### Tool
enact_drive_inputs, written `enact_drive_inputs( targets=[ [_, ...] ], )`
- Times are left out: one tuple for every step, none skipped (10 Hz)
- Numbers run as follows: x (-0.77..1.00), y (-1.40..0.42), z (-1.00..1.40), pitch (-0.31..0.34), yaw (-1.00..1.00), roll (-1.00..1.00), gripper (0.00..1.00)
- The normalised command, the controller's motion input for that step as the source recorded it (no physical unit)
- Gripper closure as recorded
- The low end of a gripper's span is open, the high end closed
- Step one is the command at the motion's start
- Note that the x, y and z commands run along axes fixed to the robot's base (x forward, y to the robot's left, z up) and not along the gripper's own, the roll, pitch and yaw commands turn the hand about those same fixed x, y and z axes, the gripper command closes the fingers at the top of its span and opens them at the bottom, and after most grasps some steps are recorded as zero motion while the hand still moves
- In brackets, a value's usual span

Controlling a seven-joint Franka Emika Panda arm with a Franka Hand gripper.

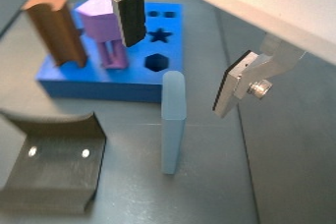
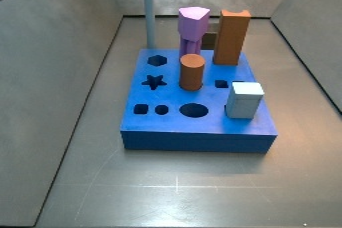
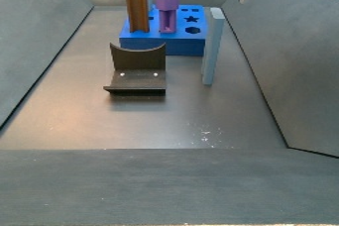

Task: Pick up the square-circle object. Move up. Rotate the square-circle object. Move to above the board. Insert the square-circle object.
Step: Rotate the square-circle object.

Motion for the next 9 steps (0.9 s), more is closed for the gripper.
enact_drive_inputs(
  targets=[
    [0.02, 0.01, -0.02, 0.017, -1.00, -0.01, 0.00],
    [0.02, 0.01, -0.02, 0.018, -1.00, -0.01, 0.00],
    [0.02, 0.01, -0.02, 0.019, -1.00, -0.01, 0.00],
    [0.02, 0.01, -0.02, 0.022, -1.00, -0.01, 0.00],
    [0.02, 0.01, -0.02, 0.025, -1.00, -0.01, 0.00],
    [0.02, 0.01, -0.02, 0.029, -1.00, -0.01, 0.00],
    [0.02, 0.01, -0.02, 0.032, -1.00, -0.01, 0.00],
    [0.02, 0.01, -0.02, 0.040, -1.00, -0.02, 0.00],
    [0.02, 0.01, -0.02, 0.050, -1.00, -0.02, 0.00]
  ],
)
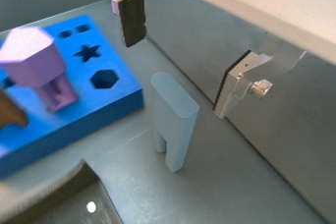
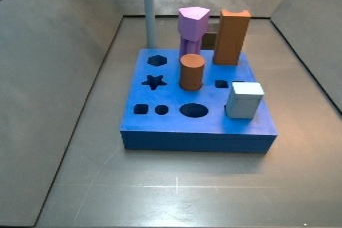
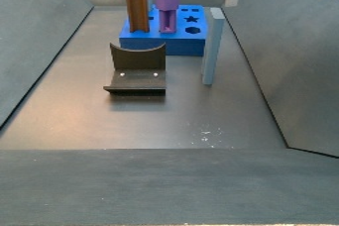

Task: Pick up the square-circle object. Move up. Rotate the square-circle object. Move to above the board. Insert the square-circle object.
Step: Rotate the square-circle object.

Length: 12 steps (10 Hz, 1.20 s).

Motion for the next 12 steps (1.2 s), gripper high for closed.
enact_drive_inputs(
  targets=[
    [0.03, 0.01, -0.02, 0.050, -0.67, -0.02, 0.00],
    [0.03, 0.01, -0.02, 0.050, -0.45, -0.02, 0.00],
    [0.03, 0.01, -0.02, 0.049, -0.26, -0.02, 0.00],
    [0.00, 0.00, -1.00, 0.049, -0.20, -0.02, 0.00],
    [0.02, 0.00, -1.00, 0.030, -0.12, -0.02, 0.00],
    [0.03, 0.00, -1.00, 0.004, -0.09, -0.03, 0.00],
    [0.03, 0.00, -1.00, -0.015, -0.07, -0.04, 0.00],
    [0.02, 0.00, -0.84, -0.033, -0.06, -0.05, 0.00],
    [0.01, 0.00, -0.63, -0.049, -0.05, -0.07, 0.00],
    [0.01, 0.00, -0.48, -0.057, -0.04, -0.08, 0.00],
    [0.01, 0.00, -0.28, -0.061, -0.04, -0.09, 0.00],
    [0.00, 0.00, 0.00, -0.053, -0.03, -0.10, 1.00]
  ],
)
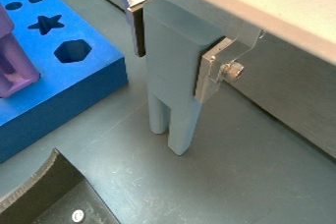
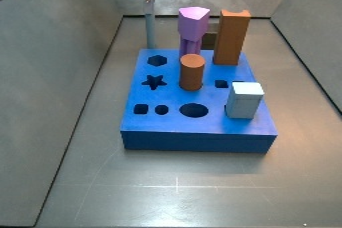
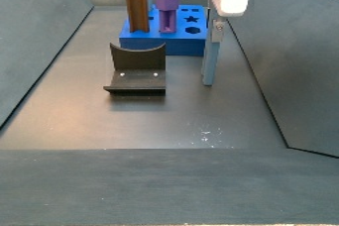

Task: Pick up the square-circle object. Move up. Rotate the square-circle object. Move to above the board. Insert the square-circle object.
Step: Move to above the board.

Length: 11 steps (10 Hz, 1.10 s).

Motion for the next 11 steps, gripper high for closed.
enact_drive_inputs(
  targets=[
    [0.09, 0.20, 1.00, -0.101, -0.25, -0.54, 1.00],
    [0.08, 0.20, 1.00, -0.072, -0.23, -0.54, 1.00],
    [0.08, 0.19, 1.00, -0.041, -0.20, -0.52, 1.00],
    [0.08, 0.18, 1.00, -0.004, -0.14, -0.44, 1.00],
    [0.08, 0.18, 1.00, 0.035, -0.09, -0.30, 1.00],
    [0.08, 0.17, 1.00, 0.050, -0.07, -0.23, 1.00],
    [0.08, 0.17, 1.00, 0.054, -0.06, -0.19, 1.00],
    [0.08, 0.17, 1.00, 0.060, -0.06, -0.16, 1.00],
    [0.07, 0.16, 1.00, 0.067, -0.05, -0.13, 1.00],
    [0.07, 0.15, 1.00, 0.075, -0.06, -0.10, 1.00],
    [0.06, 0.14, 1.00, 0.082, -0.05, -0.08, 1.00]
  ],
)
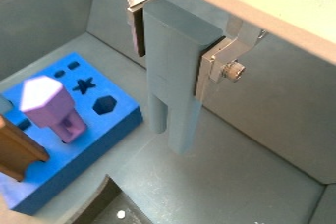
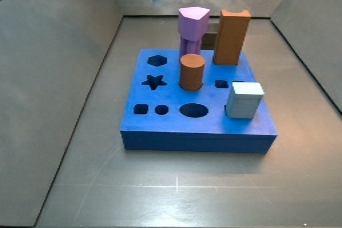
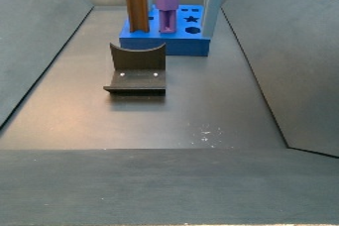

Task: Pick up the square-circle object. Move up. Rotate the square-circle object. Move to above the board. Insert the square-circle object.
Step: Move to above the board.

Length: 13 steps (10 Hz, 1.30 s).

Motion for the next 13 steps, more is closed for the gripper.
enact_drive_inputs(
  targets=[
    [0.04, 0.11, 0.83, 0.086, -0.06, -0.06, 1.00],
    [0.03, 0.08, 0.66, 0.085, -0.05, -0.04, 1.00],
    [0.02, 0.07, 0.54, 0.085, -0.05, -0.03, 1.00],
    [0.01, 0.04, 0.26, 0.085, -0.04, -0.02, 1.00],
    [0.14, -1.00, 0.06, 0.063, 1.00, 0.09, 1.00],
    [0.14, -1.00, 0.05, 0.063, 1.00, 0.09, 1.00],
    [0.14, -1.00, 0.05, 0.063, 1.00, 0.09, 1.00],
    [0.14, -1.00, 0.05, 0.066, 1.00, 0.09, 1.00],
    [0.14, -1.00, 0.04, 0.071, 1.00, 0.09, 1.00],
    [0.15, -1.00, 0.04, 0.073, 1.00, 0.09, 1.00],
    [0.16, -1.00, 0.04, 0.079, 1.00, 0.08, 1.00],
    [0.17, -1.00, 0.04, 0.085, 1.00, 0.08, 1.00],
    [0.19, -1.00, 0.04, 0.092, 1.00, 0.09, 1.00]
  ],
)
